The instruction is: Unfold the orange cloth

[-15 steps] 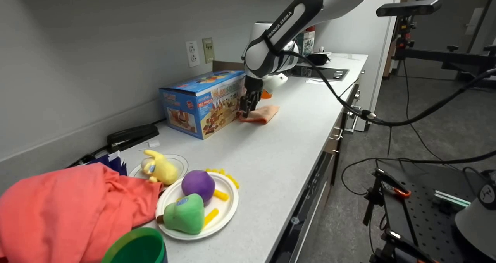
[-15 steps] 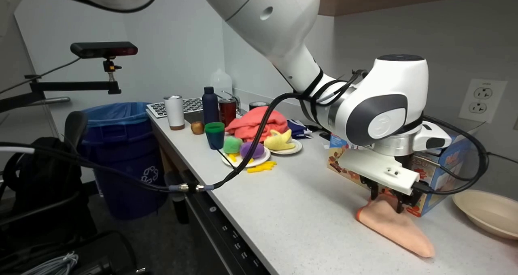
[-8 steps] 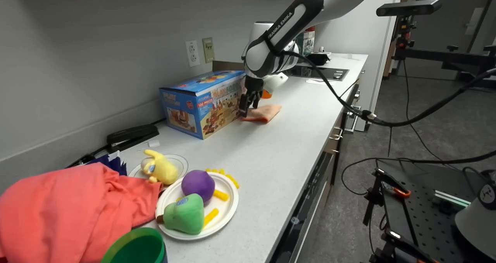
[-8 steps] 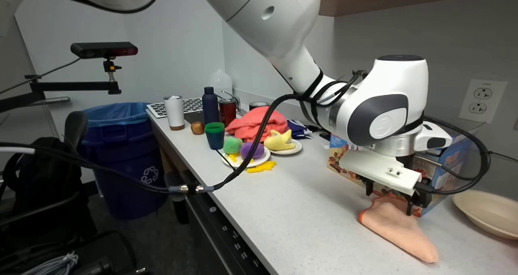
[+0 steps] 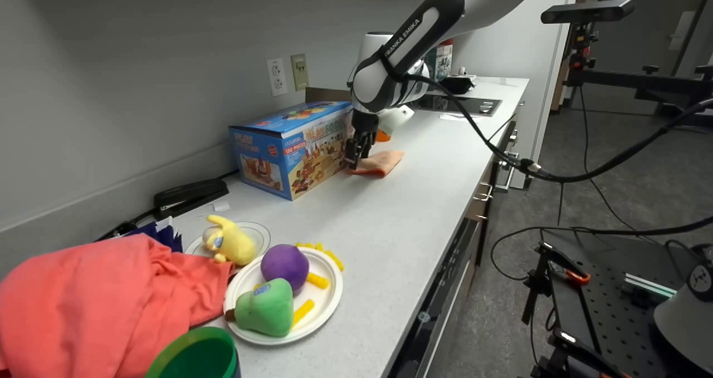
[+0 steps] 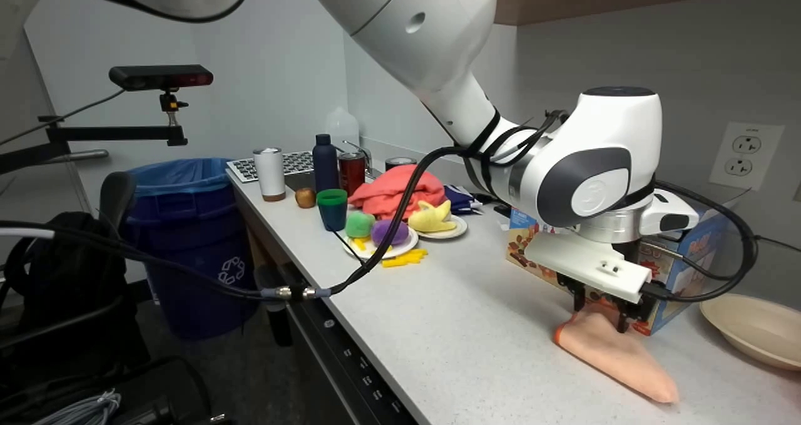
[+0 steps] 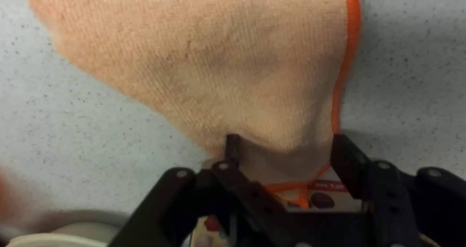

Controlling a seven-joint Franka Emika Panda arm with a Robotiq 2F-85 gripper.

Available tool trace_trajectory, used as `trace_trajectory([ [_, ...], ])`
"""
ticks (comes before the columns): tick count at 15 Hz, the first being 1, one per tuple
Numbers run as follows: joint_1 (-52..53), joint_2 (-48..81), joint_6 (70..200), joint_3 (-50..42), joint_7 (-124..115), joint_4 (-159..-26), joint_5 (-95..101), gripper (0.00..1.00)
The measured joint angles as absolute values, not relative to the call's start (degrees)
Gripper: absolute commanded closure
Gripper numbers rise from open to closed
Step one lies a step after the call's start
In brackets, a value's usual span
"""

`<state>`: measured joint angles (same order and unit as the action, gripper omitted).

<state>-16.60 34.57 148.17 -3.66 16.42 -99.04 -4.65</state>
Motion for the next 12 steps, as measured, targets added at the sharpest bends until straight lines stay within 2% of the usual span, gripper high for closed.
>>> trace_trajectory([
  [5, -16.60, 34.83, 149.62, -3.66, 16.42, -98.79, -4.65, 0.99],
  [8, -16.58, 32.92, 149.87, -3.77, 16.38, -98.86, -4.60, 1.00],
  [12, -16.75, 23.46, 141.14, -3.95, 16.43, -99.06, -4.60, 0.99],
])
